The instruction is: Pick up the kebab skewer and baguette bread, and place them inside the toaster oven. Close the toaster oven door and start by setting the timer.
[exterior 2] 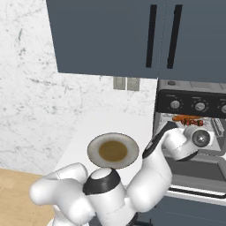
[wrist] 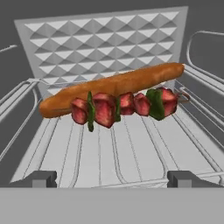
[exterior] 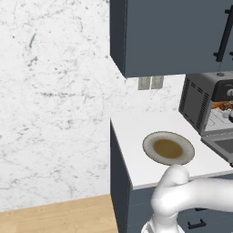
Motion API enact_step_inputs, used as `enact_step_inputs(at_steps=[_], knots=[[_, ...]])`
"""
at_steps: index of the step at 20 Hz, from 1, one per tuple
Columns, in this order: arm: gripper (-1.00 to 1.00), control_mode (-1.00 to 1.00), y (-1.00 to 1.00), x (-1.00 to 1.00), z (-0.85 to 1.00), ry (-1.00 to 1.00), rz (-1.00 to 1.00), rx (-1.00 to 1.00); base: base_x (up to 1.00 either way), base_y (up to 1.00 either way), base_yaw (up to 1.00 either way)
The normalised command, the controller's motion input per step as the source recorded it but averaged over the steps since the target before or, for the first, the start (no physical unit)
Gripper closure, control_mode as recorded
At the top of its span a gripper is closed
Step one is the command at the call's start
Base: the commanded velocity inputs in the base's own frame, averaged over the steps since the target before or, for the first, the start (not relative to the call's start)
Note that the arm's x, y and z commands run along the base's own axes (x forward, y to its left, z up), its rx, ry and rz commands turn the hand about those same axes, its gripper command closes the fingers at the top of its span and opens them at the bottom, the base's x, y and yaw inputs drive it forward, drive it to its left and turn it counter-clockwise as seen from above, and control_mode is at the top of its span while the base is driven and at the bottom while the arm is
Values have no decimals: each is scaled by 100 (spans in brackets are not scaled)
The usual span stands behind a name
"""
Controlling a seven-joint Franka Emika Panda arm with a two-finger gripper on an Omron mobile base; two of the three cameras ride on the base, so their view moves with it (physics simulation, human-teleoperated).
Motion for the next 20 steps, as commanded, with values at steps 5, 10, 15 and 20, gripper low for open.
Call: enact_step_inputs(at_steps=[5, 10, 15, 20], knots=[[-100, -100, -2, -17, 4, -5, 1, 0, 0, 0, 0], [-100, -100, -13, -98, 25, 0, 0, 0, 0, 0, 0], [-100, -100, -3, -100, 11, -1, 1, 0, 0, 0, 0], [-100, -100, 4, -100, -1, -8, 8, 0, 0, 0, 0]])
